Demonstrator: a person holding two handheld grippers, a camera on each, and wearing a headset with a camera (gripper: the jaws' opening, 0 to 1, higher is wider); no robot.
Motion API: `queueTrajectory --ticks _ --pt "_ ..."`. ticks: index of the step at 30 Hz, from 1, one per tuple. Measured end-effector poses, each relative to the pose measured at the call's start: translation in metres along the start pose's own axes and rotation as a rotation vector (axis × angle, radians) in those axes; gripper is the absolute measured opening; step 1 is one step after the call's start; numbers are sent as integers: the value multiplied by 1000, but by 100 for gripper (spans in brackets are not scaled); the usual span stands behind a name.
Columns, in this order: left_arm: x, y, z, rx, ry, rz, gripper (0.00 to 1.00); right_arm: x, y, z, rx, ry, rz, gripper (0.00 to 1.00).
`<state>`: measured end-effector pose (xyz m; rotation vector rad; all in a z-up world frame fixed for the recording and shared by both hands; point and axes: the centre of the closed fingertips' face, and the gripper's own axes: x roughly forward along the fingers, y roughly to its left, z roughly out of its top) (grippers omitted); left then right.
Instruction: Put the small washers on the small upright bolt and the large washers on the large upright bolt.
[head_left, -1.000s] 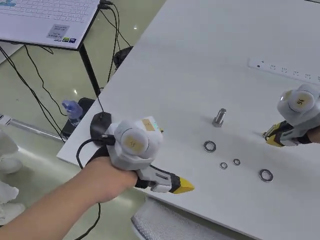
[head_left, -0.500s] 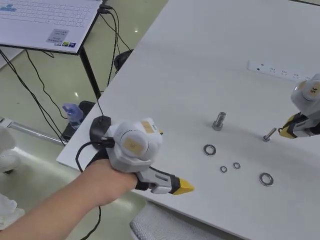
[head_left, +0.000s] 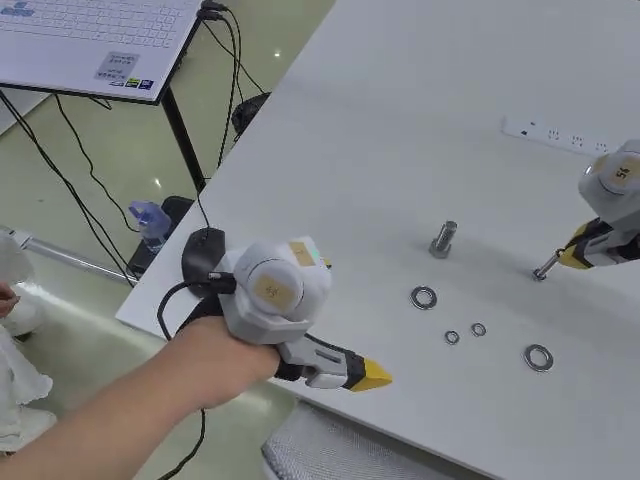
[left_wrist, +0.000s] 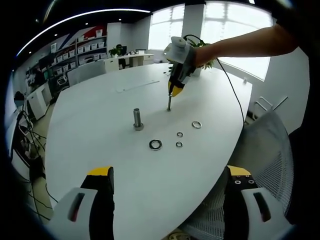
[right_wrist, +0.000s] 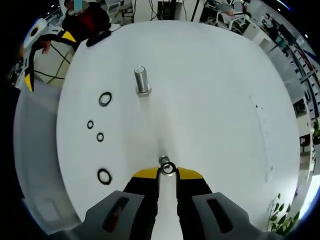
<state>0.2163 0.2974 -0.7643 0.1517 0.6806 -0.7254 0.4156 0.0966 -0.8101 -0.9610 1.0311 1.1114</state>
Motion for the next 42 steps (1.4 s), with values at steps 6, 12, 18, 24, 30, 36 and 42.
queueTrajectory --ticks 6,12,18,24,30,36,42 --pt "1 2 -3 -8 5 1 90 3 1 2 0 -1 8 13" --pt "1 3 -5 -15 8 -1 89 6 2 2 -1 2 13 13" --pt "1 2 -7 -20 14 -4 88 10 3 1 -4 10 16 13" --pt "1 3 -9 -22 14 -1 87 15 4 0 -8 16 17 13" --pt "0 3 -12 -25 13 3 86 21 5 0 -11 22 18 13" --pt "2 2 -15 -27 17 -1 85 31 5 -2 -27 37 20 13" --pt "3 2 -14 -31 21 1 85 39 4 -6 -31 48 23 13"
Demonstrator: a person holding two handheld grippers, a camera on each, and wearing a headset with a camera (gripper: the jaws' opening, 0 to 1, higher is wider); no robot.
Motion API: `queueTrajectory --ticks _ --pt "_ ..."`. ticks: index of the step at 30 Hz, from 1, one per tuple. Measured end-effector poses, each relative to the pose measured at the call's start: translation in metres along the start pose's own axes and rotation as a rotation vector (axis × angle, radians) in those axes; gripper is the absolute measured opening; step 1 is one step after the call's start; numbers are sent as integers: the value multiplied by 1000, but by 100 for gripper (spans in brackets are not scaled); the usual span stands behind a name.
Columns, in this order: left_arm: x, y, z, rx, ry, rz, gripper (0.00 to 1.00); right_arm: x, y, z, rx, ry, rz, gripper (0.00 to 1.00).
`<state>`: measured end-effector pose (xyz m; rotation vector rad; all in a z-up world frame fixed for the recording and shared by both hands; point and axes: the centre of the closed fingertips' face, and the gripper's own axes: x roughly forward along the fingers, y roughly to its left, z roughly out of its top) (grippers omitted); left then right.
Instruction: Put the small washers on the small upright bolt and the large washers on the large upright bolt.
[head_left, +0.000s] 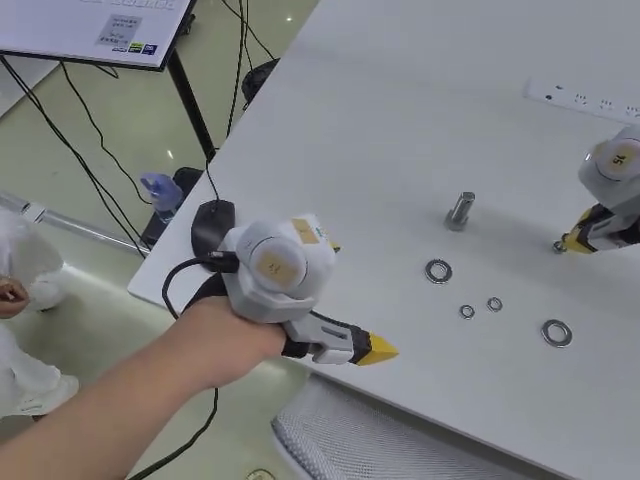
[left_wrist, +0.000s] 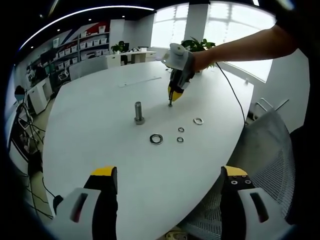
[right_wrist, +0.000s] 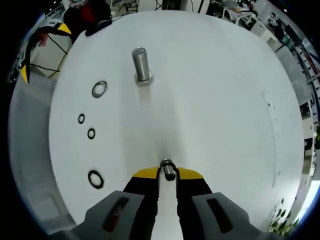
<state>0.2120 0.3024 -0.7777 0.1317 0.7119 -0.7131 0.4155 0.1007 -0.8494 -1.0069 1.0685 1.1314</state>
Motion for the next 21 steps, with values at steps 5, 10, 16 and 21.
queueTrajectory --ticks 5,10,16,21 --pt "-1 2 2 4 -2 5 84 5 -1 -3 18 1 5 13" --pt "-2 3 5 14 -15 10 84 10 1 -5 15 7 8 13" --pt "-2 3 5 29 -15 5 86 13 2 -5 3 15 8 13" --pt "-2 1 4 56 -21 3 88 15 0 -6 3 16 6 13"
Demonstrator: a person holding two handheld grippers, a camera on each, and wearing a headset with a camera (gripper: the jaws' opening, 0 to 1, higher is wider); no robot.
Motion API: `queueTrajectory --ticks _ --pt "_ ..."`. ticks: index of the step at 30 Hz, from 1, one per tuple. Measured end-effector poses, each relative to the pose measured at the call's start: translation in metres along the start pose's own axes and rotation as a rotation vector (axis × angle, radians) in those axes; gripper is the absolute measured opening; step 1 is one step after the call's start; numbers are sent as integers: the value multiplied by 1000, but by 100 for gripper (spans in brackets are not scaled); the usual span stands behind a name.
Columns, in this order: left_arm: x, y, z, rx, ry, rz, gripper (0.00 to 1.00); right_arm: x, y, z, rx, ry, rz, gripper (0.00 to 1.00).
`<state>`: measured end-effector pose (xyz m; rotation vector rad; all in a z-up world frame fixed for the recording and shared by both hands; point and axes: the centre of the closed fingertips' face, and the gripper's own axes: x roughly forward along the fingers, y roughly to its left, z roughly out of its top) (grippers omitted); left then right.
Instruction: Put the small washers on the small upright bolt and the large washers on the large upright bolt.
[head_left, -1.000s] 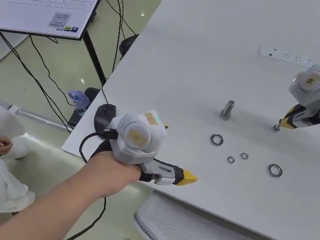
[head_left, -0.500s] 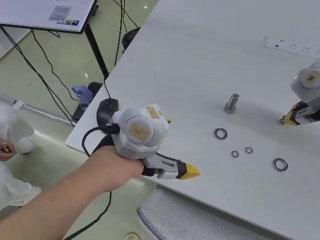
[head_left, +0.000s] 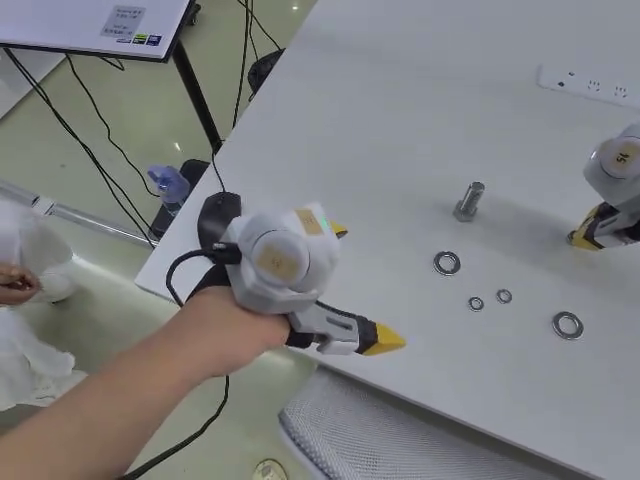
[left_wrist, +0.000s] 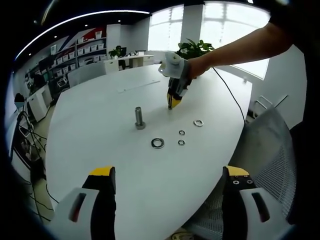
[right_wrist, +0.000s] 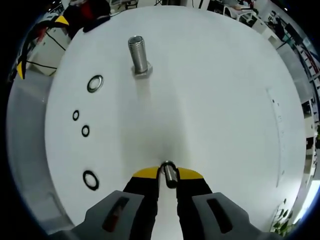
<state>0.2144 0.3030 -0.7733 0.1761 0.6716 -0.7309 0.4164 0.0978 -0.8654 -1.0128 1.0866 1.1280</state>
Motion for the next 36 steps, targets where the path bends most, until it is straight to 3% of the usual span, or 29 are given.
queueTrajectory --ticks 14,22,36 --pt "-1 -3 -4 12 20 -10 89 -2 3 1 -22 4 -7 14" --pt "-3 -4 -5 14 24 -11 90 -4 1 2 -10 -11 -7 19" --pt "-3 -4 -2 15 9 1 89 -24 -6 4 26 -42 0 23"
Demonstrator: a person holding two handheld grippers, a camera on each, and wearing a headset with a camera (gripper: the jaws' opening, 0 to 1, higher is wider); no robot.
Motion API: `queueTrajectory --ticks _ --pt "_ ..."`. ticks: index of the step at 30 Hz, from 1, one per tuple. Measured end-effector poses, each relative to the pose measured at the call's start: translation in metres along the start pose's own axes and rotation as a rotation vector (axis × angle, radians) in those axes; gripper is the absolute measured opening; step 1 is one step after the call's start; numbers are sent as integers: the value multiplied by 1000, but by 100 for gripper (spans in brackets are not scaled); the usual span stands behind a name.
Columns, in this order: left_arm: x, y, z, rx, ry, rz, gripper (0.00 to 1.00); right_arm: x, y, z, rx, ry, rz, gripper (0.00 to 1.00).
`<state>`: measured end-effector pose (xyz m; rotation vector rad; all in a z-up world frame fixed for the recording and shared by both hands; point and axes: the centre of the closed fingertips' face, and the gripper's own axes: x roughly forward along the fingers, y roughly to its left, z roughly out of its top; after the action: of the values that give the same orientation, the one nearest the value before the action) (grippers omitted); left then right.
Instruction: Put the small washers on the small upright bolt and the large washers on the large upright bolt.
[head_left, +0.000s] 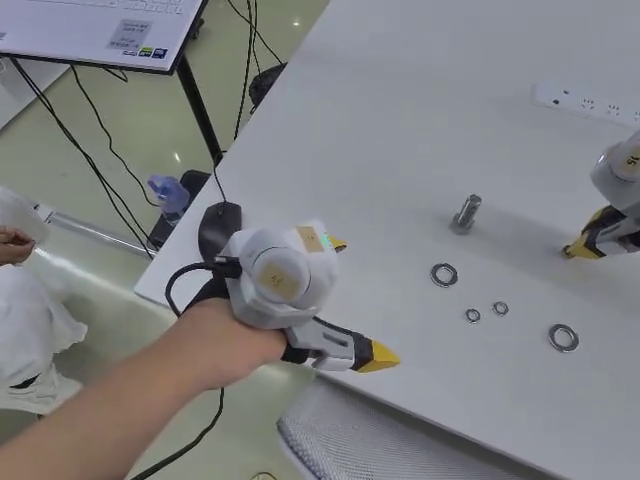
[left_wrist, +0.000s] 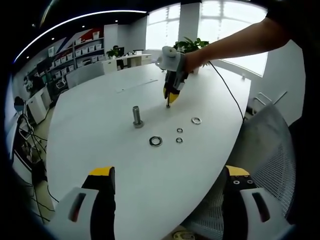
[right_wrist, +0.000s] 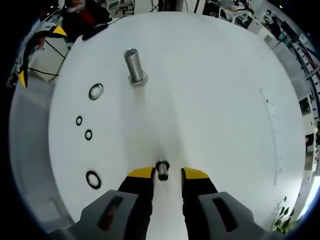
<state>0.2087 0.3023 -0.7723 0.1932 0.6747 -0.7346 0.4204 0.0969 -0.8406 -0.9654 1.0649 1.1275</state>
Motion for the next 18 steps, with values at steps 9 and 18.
queueTrajectory --ticks 9,18 --pt "-1 0 1 -2 1 2 88 -10 -6 13 -40 -20 -7 24" --pt "-5 0 2 9 6 11 87 -24 25 46 -110 -76 6 25"
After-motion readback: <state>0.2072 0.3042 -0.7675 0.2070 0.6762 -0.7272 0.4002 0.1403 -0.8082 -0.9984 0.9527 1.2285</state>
